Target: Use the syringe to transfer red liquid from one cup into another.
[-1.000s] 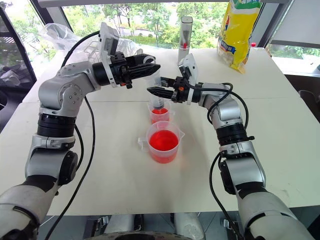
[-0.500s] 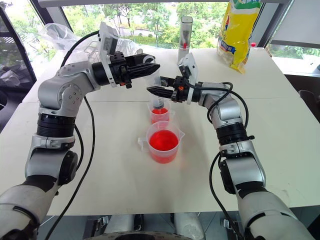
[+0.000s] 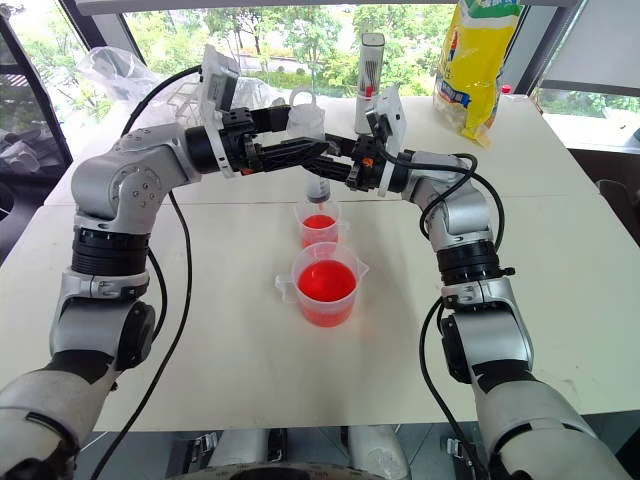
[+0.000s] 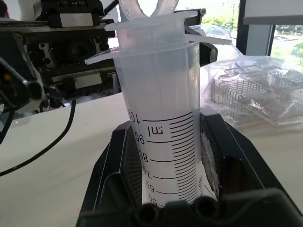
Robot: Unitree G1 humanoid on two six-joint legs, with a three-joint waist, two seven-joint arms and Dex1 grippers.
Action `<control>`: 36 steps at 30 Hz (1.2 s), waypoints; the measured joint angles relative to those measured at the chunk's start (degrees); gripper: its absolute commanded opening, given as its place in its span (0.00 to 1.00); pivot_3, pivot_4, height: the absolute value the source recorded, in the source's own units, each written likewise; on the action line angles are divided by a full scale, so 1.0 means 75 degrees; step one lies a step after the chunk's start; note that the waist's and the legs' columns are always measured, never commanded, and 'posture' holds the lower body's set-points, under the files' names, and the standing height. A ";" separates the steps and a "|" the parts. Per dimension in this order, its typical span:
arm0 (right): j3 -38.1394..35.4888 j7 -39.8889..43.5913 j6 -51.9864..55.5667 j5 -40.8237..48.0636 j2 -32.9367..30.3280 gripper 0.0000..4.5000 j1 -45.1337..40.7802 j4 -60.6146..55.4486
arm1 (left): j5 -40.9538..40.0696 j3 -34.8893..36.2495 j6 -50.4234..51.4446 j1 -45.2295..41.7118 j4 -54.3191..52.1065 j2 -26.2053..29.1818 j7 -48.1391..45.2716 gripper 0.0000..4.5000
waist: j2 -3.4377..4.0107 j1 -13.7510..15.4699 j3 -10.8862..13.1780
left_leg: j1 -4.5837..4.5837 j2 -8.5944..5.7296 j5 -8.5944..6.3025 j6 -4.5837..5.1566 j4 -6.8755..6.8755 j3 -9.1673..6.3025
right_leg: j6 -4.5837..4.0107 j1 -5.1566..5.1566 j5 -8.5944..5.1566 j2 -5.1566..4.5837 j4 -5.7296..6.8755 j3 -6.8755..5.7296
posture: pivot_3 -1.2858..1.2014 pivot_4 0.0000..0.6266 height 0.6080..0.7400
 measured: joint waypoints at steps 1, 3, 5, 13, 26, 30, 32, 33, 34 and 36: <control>0.0000 -0.0001 0.0000 0.0000 0.0001 0.29 0.0000 0.0000 | -0.0028 0.0036 0.0001 0.0000 -0.0006 0.0041 0.0038 0.99 | 0.0000 0.0000 0.0000 | 0.0000 0.0000 0.0000 0.0000 0.0001 -0.0001 | 0.0000 0.0000 0.0000 0.0000 0.0000 0.0000 | 0.52 0.24 1.00; 0.0000 -0.0006 0.0000 0.0000 0.0008 0.29 0.0000 -0.0001 | -0.0092 0.0147 0.0004 0.0000 -0.0009 0.0147 0.0126 0.99 | 0.0000 0.0003 0.0000 | 0.0000 0.0001 0.0000 0.0000 0.0000 -0.0001 | 0.0000 0.0000 0.0000 -0.0001 0.0000 0.0001 | 0.52 0.24 1.00; 0.0000 -0.0013 0.0000 0.0000 0.0013 0.29 0.0000 -0.0002 | -0.0131 0.0291 0.0003 0.0000 -0.0014 0.0240 0.0206 0.99 | 0.0000 0.0002 0.0000 | 0.0000 0.0001 0.0000 0.0000 0.0000 -0.0001 | 0.0000 0.0000 0.0000 -0.0001 0.0000 0.0001 | 0.52 0.24 1.00; 0.0005 -0.0051 0.0052 0.0009 0.0040 0.29 0.0002 -0.0125 | -0.0416 0.0804 0.0134 0.0315 -0.0633 0.0972 0.0398 0.99 | 0.0002 -0.0008 -0.0001 | 0.0003 0.0009 0.0000 0.0000 -0.0004 0.0001 | 0.0000 0.0000 0.0000 -0.0006 0.0001 0.0003 | 0.52 0.24 1.00; -0.0680 -0.2473 0.5595 0.0645 -0.1758 0.29 -0.1426 -0.1876 | -0.0814 0.0886 0.0499 0.2370 -0.2100 0.1456 0.0479 0.99 | -0.0001 0.0034 -0.0003 | -0.0008 0.0010 0.0000 0.0000 -0.0012 -0.0002 | -0.0005 -0.0006 -0.0002 -0.0025 -0.0013 0.0010 | 0.52 0.24 1.00; -0.0207 -0.2776 0.7598 0.0597 -0.2549 0.29 -0.1580 -0.1977 | -0.0823 0.0849 0.0482 0.2710 -0.2303 0.1456 0.0481 0.99 | 0.0001 0.0005 -0.0002 | -0.0007 0.0007 -0.0001 0.0002 -0.0015 0.0005 | -0.0006 -0.0010 -0.0002 -0.0016 -0.0016 0.0019 | 0.52 0.24 1.00; 0.0232 -0.2824 0.8710 0.0599 -0.2908 0.29 -0.1704 -0.1949 | -0.0839 0.0842 0.0473 0.2814 -0.2423 0.1422 0.0476 0.99 | 0.0001 0.0007 -0.0001 | -0.0008 0.0006 -0.0001 0.0002 -0.0018 0.0005 | -0.0007 -0.0014 -0.0003 -0.0012 -0.0017 0.0023 | 0.52 0.24 1.00; 0.0344 -0.2875 0.9051 0.0593 -0.2994 0.29 -0.1710 -0.1921 | -0.0860 0.0839 0.0469 0.2864 -0.2468 0.1385 0.0479 0.99 | 0.0000 0.0009 -0.0002 | -0.0008 0.0005 -0.0002 0.0003 -0.0018 0.0005 | -0.0007 -0.0014 -0.0003 -0.0010 -0.0019 0.0022 | 0.52 0.24 1.00; 0.0410 -0.2920 0.9271 0.0588 -0.3033 0.29 -0.1704 -0.1895 | -0.0878 0.0834 0.0469 0.2905 -0.2518 0.1359 0.0481 0.99 | 0.0001 0.0007 -0.0001 | -0.0012 0.0005 -0.0002 0.0003 -0.0019 0.0006 | -0.0007 -0.0017 -0.0003 -0.0009 -0.0019 0.0022 | 0.52 0.24 1.00; 0.0607 -0.3064 0.9688 0.0564 -0.3110 0.29 -0.1636 -0.1849 | -0.0978 0.0834 0.0466 0.3008 -0.2647 0.1294 0.0486 0.99 | 0.0000 0.0008 -0.0002 | -0.0013 0.0004 -0.0002 0.0003 -0.0017 0.0005 | -0.0007 -0.0018 -0.0003 -0.0008 -0.0019 0.0022 | 0.52 0.24 1.00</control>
